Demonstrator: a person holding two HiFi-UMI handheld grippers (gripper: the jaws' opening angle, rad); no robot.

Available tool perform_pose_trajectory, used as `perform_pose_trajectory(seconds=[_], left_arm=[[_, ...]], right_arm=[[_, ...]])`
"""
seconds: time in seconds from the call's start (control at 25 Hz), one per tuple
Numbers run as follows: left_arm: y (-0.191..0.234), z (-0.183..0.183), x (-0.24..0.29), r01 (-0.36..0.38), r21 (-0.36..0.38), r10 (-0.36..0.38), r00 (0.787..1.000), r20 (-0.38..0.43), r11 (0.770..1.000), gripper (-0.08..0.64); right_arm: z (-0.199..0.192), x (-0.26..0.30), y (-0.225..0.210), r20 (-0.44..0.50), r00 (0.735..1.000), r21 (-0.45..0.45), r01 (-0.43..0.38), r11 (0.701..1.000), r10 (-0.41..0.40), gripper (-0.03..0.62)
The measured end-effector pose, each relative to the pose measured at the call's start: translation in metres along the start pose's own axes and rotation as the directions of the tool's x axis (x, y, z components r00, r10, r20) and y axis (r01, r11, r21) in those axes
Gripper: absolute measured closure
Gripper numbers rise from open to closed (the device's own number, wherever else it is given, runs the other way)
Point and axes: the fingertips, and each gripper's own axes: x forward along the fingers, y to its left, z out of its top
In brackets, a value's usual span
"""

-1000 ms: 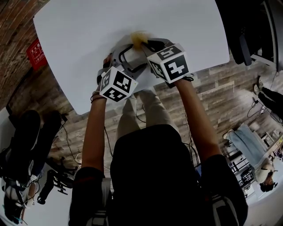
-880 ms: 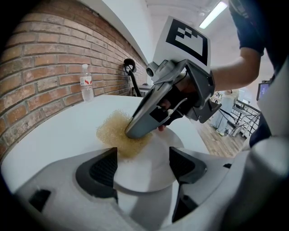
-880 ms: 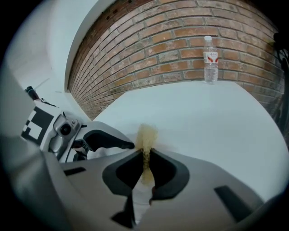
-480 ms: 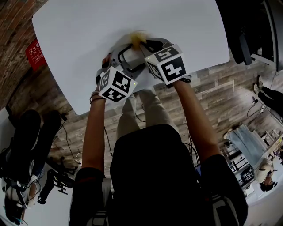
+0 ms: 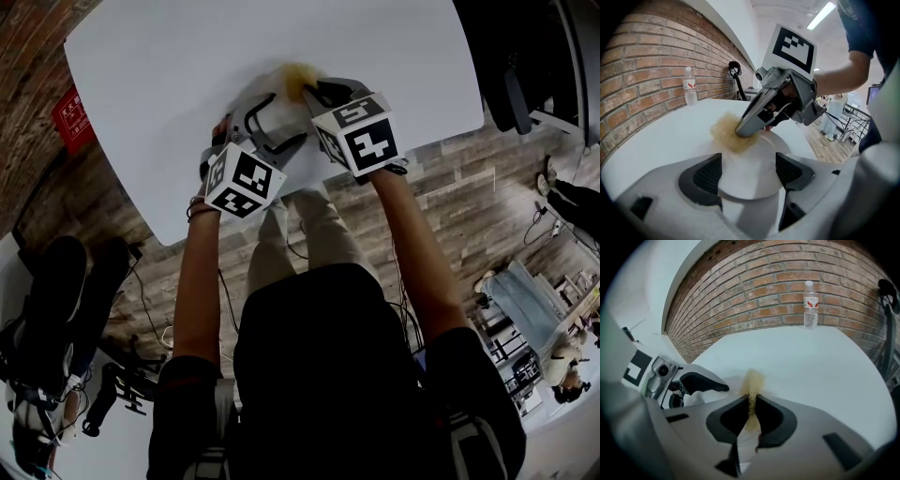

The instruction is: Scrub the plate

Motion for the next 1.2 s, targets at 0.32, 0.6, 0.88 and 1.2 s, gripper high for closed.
perform_pose_trajectory(seconds=[0.32, 0.6, 0.88, 1.2], left_arm=[[0.000, -0.001, 0.000, 0.003, -0.001, -0.003, 1.000, 0.002, 1.000, 0.216], [-0.002, 0.000, 0.001, 0.002, 0.002, -0.002, 1.000, 0.004, 1.000, 0.216], [0.000, -0.001, 0.000, 0.003, 0.000, -0.003, 1.000, 0.006, 1.000, 0.216], [0.000, 0.000, 0.001, 0.002, 0.000, -0.002, 1.000, 0.006, 1.000, 0.216]], right_arm=[[-0.005, -0.008, -0.014, -0.001, 1.000, 0.024, 0.025, 0.999, -0.025, 0.554], [-0.008, -0.017, -0.024, 0.002, 0.999, 0.019, 0.052, 0.998, -0.052, 0.554], [-0.008, -0.022, -0.033, 0.007, 0.997, 0.039, 0.075, 0.996, -0.075, 0.554], [-0.008, -0.023, -0.033, 0.011, 0.997, 0.046, 0.076, 0.996, -0.076, 0.554]])
